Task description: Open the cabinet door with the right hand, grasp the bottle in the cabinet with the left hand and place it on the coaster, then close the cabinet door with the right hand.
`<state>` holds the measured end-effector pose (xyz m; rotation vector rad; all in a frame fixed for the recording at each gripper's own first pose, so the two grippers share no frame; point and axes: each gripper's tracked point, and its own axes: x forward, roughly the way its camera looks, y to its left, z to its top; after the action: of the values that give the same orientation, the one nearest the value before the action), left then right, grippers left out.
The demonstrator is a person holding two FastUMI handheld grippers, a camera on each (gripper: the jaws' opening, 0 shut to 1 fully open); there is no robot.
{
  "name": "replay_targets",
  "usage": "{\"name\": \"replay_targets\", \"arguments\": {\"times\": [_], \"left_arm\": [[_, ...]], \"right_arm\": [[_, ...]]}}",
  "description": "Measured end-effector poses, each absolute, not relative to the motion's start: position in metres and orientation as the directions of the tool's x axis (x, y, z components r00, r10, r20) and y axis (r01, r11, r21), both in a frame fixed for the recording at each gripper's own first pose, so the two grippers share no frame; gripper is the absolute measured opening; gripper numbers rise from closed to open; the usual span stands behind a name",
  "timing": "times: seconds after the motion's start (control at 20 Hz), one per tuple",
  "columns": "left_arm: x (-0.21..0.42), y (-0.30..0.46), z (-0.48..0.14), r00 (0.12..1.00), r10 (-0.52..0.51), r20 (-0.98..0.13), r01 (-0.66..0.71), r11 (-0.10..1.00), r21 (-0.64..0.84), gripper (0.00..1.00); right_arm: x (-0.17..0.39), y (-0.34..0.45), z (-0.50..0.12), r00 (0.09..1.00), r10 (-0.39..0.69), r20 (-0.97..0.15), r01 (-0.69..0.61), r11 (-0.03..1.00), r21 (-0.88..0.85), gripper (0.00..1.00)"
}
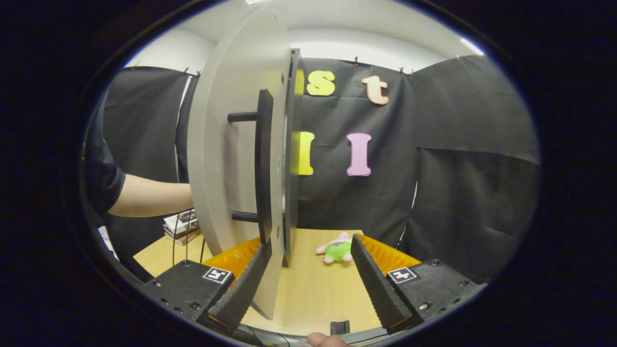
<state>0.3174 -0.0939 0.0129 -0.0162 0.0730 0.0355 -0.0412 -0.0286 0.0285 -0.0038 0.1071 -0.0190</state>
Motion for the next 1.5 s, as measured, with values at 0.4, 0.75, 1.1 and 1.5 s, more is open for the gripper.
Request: {"name": "replay_targets", "arguments": {"times": [0.4, 0.75, 1.1, 1.5], "left_arm": [[0.323, -0.106, 0.012, 0.998, -0.009, -0.059, 0.009, 1.0, 0.014, 0.95], [0.307, -0.104, 0.016, 0.998, 0.008, -0.063, -0.006, 0.999, 0.039, 0.78], [0.232, -0.088, 0.021, 0.999, 0.022, -0.042, -0.02, 0.999, 0.039, 0.77], [0.127, -0.04, 0.041, 0.998, 0.065, 0.005, -0.065, 0.997, 0.028, 0.77]], "right_arm": [[-0.037, -0.041, 0.027, 0.991, -0.05, -0.123, 0.05, 0.999, -0.002, 1.0], [-0.042, -0.045, 0.021, 0.991, -0.033, -0.132, 0.035, 0.999, 0.012, 1.0], [-0.05, -0.051, 0.009, 0.991, 0.006, -0.13, -0.001, 0.999, 0.036, 1.0], [-0.062, -0.036, 0.0, 0.989, 0.059, -0.136, -0.051, 0.997, 0.06, 1.0]]}}
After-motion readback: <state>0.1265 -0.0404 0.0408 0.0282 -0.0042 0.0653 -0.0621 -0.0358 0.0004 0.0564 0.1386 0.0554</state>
